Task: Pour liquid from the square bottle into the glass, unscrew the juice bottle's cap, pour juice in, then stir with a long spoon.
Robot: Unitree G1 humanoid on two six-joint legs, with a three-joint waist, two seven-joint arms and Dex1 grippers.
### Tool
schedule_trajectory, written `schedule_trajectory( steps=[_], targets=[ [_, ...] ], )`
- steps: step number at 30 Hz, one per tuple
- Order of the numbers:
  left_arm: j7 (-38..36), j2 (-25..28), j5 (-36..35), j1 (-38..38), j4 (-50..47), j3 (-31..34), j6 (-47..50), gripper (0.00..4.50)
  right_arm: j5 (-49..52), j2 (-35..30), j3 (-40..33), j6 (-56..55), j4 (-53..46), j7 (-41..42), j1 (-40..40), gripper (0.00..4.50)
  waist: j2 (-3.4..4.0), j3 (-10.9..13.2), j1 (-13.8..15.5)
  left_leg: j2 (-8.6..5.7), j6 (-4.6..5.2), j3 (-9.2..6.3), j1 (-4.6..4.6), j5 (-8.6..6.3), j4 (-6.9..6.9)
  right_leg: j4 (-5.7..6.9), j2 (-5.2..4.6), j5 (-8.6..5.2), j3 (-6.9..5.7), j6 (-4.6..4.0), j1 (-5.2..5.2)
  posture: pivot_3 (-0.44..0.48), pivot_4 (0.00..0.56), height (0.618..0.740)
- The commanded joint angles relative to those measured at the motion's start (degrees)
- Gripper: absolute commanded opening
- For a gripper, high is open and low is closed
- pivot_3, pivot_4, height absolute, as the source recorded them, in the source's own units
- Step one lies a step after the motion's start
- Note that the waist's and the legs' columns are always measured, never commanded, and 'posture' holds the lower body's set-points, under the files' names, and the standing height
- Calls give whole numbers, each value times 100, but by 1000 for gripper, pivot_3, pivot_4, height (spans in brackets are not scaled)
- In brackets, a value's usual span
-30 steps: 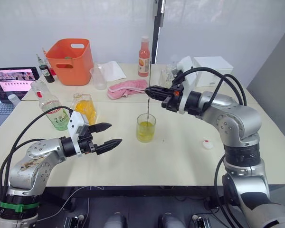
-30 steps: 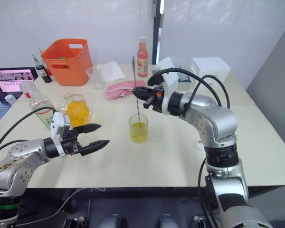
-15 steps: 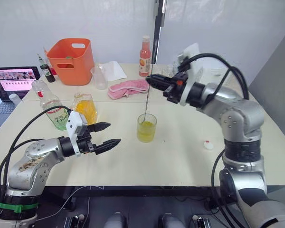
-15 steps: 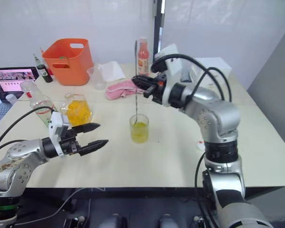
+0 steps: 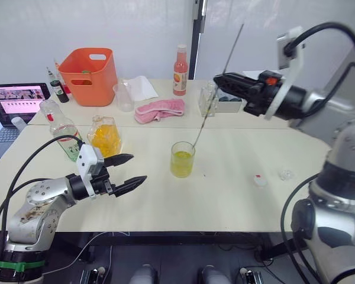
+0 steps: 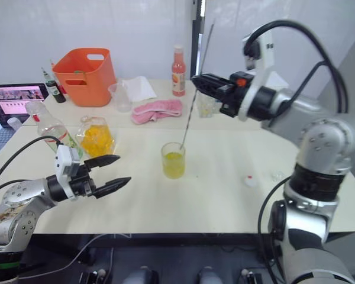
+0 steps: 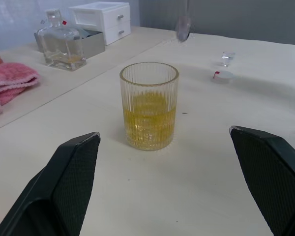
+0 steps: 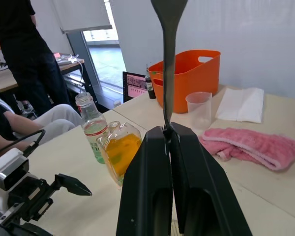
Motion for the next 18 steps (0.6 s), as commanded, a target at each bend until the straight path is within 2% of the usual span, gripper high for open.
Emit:
schedule_trajectory(
  steps=[1, 6, 13, 18],
  targets=[
    [-291, 146, -87, 29, -101, 99, -153, 4468, 462, -254, -326, 925, 205, -168, -221, 0, 0, 0, -4, 0, 0, 1, 2, 0, -1, -1, 0, 0, 1, 0, 1, 0, 150, 715],
    [-536, 91, 32, -42, 55, -82, -350, 4468, 538, -635, 330, 1363, 613, -505, 309, 0, 0, 0, -6, 1, 0, 7, 3, 0, -2, -3, 1, -1, 2, -2, 2, 0, 150, 715],
    [-548, -22, 106, -191, 113, -265, -473, 4468, 48, -344, 1001, 1363, 1182, -1003, 774, 0, 0, 0, -10, -1, 1, 9, -2, 0, -1, -3, 4, 0, 4, 0, -1, 0, 150, 715],
    [-530, -34, 75, -193, 60, -301, -408, 4468, -891, -33, 1731, 1032, 1964, -946, 937, 0, 0, 0, -15, -2, 1, 9, 0, 0, -1, -4, 6, 0, 3, 1, 1, 0, 150, 715]
  ],
)
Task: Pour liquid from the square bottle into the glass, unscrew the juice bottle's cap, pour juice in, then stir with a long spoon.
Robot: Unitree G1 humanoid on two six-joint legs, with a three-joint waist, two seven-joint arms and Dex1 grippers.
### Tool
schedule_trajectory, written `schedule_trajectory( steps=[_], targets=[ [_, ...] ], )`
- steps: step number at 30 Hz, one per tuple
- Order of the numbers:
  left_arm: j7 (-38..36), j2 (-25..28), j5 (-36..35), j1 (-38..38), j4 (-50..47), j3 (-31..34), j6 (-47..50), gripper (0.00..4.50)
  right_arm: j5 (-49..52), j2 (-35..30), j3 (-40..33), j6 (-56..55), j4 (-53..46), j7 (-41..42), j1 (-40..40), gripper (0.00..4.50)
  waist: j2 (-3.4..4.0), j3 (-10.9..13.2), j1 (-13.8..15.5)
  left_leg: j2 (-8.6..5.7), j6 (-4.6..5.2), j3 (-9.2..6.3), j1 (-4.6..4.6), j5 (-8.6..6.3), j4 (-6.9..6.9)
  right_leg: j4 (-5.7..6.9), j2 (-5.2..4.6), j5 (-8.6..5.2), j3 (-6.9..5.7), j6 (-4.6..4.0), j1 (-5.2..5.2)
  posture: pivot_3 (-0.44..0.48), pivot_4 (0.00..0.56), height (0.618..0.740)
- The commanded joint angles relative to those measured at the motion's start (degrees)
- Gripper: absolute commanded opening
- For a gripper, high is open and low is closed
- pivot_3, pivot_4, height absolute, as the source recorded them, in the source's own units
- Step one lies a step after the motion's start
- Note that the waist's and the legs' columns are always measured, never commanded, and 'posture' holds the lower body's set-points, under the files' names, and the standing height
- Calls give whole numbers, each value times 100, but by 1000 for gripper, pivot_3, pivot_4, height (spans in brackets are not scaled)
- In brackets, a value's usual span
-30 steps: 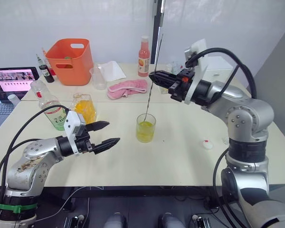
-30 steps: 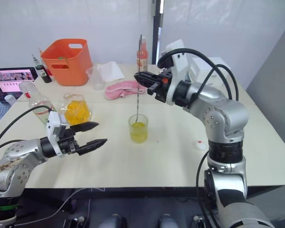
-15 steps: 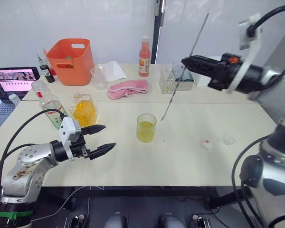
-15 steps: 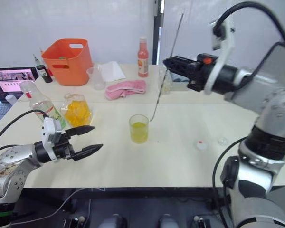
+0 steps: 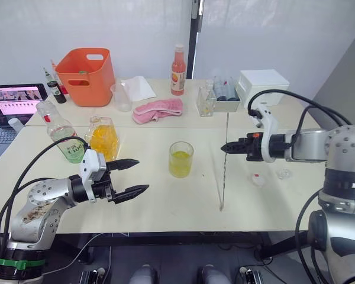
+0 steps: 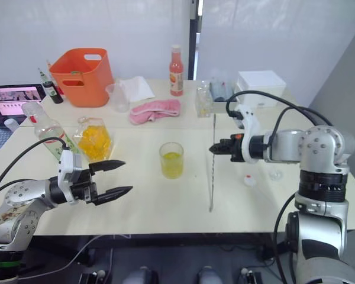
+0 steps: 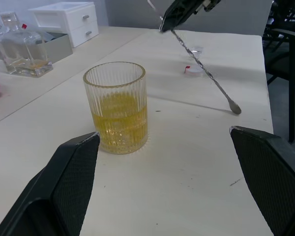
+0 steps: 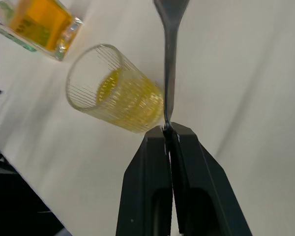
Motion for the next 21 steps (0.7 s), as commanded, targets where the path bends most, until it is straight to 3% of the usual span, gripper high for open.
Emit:
schedule_trajectory(
  steps=[1, 10, 17, 21],
  targets=[
    [26, 5, -55, -44, -174, 3, -1, 4468, -706, 127, 494, -448, 629, 88, 61, 0, 0, 0, -2, 0, 0, 0, 0, 0, 0, -1, 0, 0, 0, 0, 0, 0, 150, 715],
    [158, 7, -140, -25, -319, 42, 172, 4468, -2152, 449, 1361, -1986, 2420, 785, -101, 0, -1, 0, 5, -7, 0, 0, -3, 0, 1, -5, -3, 3, -1, 6, 2, 0, 150, 715],
    [166, 68, -188, -15, -311, 130, 234, 4468, -2500, 566, 1320, -2181, 2685, 1111, -128, 0, -1, -1, -8, -3, -1, 2, 25, 1, 1, 0, 6, 5, 0, 2, 22, 0, 150, 715],
    [116, 76, -155, -32, -249, 126, 198, 4500, -2573, 532, 1286, -2184, 2403, 1281, -11, 1283, -1, -1, 4, -3, -1, 2, 26, 1, 1, 1, 5, 5, 1, 1, 22, 0, 150, 715]
  ],
)
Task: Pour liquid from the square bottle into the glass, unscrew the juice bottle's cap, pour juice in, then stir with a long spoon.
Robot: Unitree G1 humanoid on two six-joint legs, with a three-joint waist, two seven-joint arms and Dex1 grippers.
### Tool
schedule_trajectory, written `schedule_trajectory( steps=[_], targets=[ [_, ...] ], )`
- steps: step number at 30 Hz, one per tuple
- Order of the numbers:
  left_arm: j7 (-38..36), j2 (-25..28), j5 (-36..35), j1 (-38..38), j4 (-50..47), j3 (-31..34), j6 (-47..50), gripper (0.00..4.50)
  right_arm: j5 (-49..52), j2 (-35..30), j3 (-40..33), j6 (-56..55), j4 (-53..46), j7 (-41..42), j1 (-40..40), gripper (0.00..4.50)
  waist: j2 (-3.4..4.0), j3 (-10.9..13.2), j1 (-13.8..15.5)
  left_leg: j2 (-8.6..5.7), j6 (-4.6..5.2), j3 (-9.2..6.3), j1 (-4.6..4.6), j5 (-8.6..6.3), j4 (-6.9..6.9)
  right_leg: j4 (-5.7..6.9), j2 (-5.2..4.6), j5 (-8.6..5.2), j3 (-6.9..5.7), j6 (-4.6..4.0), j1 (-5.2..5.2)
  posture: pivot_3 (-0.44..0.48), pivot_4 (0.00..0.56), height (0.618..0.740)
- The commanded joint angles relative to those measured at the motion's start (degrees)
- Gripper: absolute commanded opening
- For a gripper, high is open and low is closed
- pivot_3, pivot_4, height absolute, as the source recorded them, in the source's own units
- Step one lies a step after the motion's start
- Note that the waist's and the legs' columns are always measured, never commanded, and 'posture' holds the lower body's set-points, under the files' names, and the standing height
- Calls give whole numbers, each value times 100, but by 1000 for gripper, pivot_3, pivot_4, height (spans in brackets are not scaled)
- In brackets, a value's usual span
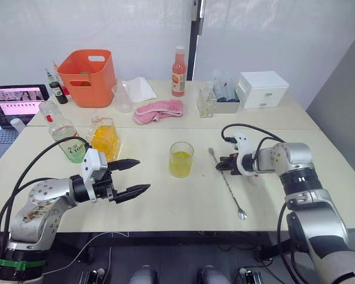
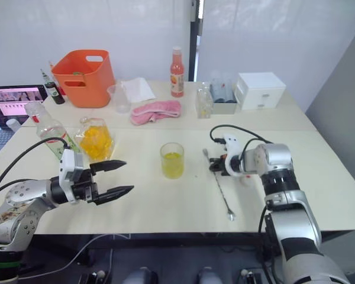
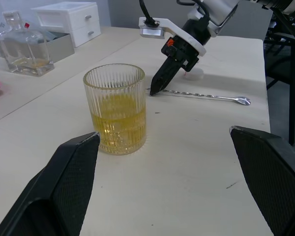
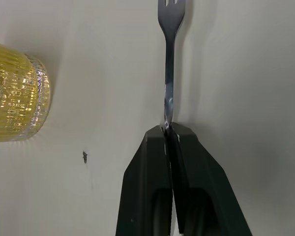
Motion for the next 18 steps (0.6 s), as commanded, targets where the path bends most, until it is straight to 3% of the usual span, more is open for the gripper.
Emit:
schedule_trajectory(
  steps=[1, 3, 9, 11, 14, 18],
  targets=[
    [-54, 75, -65, -49, -90, 102, -55, 4500, -217, -72, -92, 2, -222, 6, 192, 1649, 0, 0, 10, 0, 0, 0, -1, 0, 0, 0, 0, 0, 0, 0, 0, 0, 150, 715],
    [-76, 82, -61, -57, -62, 106, -67, 4500, -234, -115, -165, 22, -438, 24, 251, 2289, 0, 0, 21, 0, 0, 0, -1, 0, 0, 0, -3, 0, 0, 0, 0, 0, 150, 715],
    [-152, 225, -47, 154, 115, 407, -171, 4500, 233, -784, -846, 15, -2642, 387, 890, 4383, 7, 4, 54, -1, 1, -5, -36, -1, 0, -3, -8, -1, -3, 3, -29, 0, 150, 715],
    [-132, 259, -43, 314, 176, 579, -215, 4500, 412, -977, -1164, -130, -3280, 611, 1281, 4448, 7, 4, 24, 2, 2, -6, -46, -1, -2, -4, -7, -1, -3, 2, -40, 0, 150, 715],
    [2, 282, 75, 770, 380, 1037, -417, 4500, 639, -1375, -1920, -917, -4561, 1190, 2530, 4448, 7, 4, 15, 8, 2, -9, -41, -2, -10, -11, -2, -2, -6, 2, -35, 0, 150, 715],
    [156, 264, 139, 1255, 472, 1475, -581, 4500, 882, -1352, -2917, -1458, -5176, 1411, 3920, 4448, 6, 5, 17, 6, 2, -7, -34, -2, -17, -24, -9, -2, -5, 4, -22, 0, 150, 715]
  ],
)
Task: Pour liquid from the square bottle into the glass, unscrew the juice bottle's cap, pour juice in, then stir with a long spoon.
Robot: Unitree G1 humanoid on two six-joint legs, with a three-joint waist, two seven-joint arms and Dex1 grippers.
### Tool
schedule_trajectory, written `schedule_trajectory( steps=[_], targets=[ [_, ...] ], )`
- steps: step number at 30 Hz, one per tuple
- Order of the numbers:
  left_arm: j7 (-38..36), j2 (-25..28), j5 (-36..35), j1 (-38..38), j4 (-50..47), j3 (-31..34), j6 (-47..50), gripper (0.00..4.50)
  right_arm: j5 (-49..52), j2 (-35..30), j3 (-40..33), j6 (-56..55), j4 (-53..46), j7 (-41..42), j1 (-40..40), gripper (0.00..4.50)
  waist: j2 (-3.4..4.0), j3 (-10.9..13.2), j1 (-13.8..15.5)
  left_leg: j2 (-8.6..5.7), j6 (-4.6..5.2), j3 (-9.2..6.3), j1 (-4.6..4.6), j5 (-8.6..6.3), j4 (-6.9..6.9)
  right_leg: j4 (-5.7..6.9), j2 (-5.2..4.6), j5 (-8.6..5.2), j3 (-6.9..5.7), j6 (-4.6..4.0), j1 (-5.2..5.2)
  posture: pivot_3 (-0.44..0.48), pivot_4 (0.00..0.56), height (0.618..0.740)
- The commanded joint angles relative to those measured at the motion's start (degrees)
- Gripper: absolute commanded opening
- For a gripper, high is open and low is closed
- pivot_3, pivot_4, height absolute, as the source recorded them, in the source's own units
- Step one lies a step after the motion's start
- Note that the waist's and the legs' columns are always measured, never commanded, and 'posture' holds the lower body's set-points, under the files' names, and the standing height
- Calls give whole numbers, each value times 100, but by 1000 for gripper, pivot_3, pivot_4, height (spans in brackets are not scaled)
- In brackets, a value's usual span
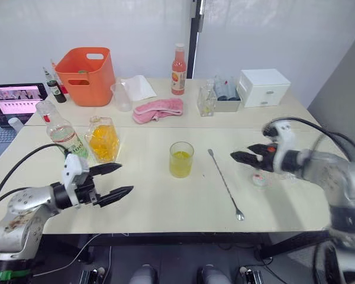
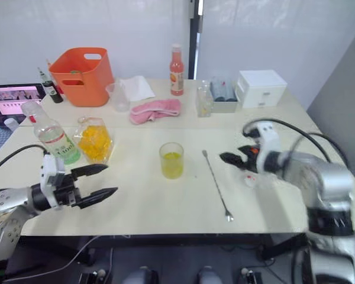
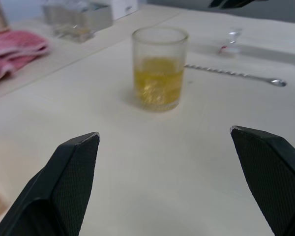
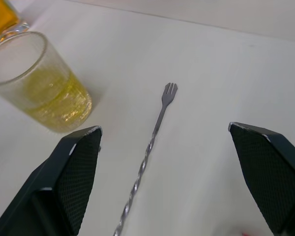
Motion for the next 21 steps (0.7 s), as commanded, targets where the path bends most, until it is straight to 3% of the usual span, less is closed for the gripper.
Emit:
schedule_trajectory(
  steps=[1, 5, 12, 21],
  targets=[
    [110, 72, 32, 271, 7, 530, -261, 4500, 311, 72, -1064, -536, -591, 231, 850, 4448, 0, 0, 5, -1, 0, 5, 5, 0, 1, 0, -3, 3, 3, 3, 2, 0, 150, 715],
    [159, 178, 123, 576, 489, 1013, -397, 4500, 294, 119, -1779, -1184, -634, 487, 1834, 4448, 0, 0, 9, 3, -1, 12, 31, 0, 1, -1, -3, 1, 5, 0, 21, 0, 150, 715],
    [6, 217, 381, 761, 1356, 1156, -1018, 4500, -534, -214, -1501, -2440, -363, 962, 2859, 4448, 0, -1, 7, 9, -3, 32, 51, 1, 1, 2, -2, -6, 9, -12, 25, 0, 150, 715],
    [67, 185, 448, 831, 1493, 1111, -1258, 4500, -693, -143, -1297, -3177, 355, 1087, 2721, 4448, -1, -2, 13, 10, -3, 35, 51, 1, 0, 4, -3, -6, 12, -11, 24, 0, 150, 715]
  ],
)
